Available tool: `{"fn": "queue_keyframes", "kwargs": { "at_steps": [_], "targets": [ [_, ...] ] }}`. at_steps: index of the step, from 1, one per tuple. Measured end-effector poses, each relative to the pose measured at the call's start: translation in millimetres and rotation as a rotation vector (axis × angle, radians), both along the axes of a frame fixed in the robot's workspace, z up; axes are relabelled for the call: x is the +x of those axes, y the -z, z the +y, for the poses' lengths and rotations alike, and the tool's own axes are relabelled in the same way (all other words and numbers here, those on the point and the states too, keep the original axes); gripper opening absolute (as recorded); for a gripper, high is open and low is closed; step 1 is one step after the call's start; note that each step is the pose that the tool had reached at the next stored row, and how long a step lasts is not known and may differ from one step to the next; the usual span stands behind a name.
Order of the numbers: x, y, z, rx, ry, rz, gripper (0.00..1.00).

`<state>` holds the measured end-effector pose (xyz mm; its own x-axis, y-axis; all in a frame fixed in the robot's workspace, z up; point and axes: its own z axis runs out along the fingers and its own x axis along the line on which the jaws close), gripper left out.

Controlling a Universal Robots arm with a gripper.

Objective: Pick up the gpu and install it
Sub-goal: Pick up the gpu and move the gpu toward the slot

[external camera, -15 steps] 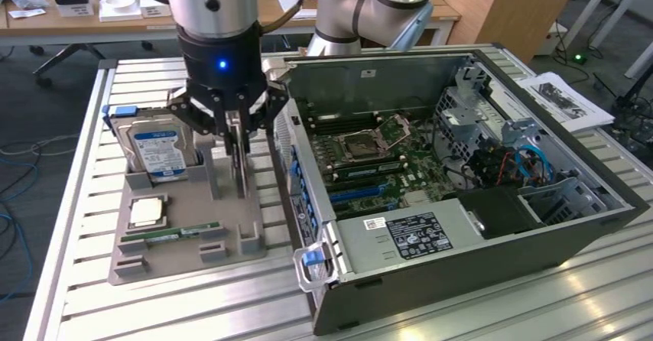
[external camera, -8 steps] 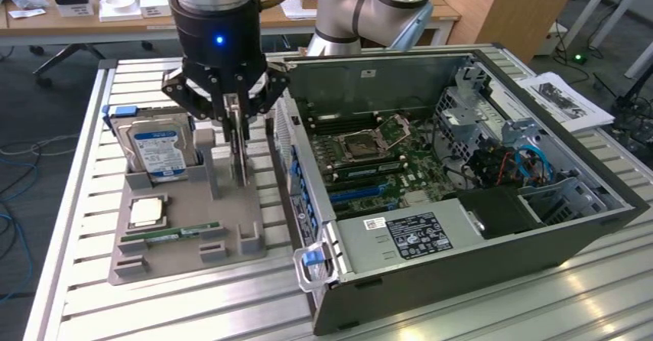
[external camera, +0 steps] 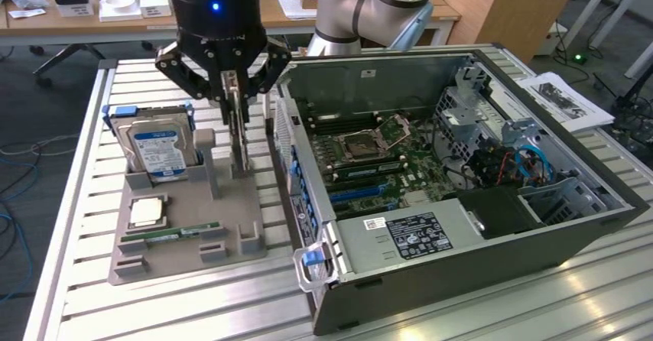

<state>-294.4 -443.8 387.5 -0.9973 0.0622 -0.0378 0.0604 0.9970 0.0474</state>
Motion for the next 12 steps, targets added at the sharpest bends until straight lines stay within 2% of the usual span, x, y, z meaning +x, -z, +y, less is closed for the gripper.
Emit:
{"fn": "queue_keyframes", "kwargs": {
  "at_steps": [12],
  "targets": [
    [0.0, -31.5, 0.0, -0.0002, 0.0, -0.0153, 0.27]
  ]
}}
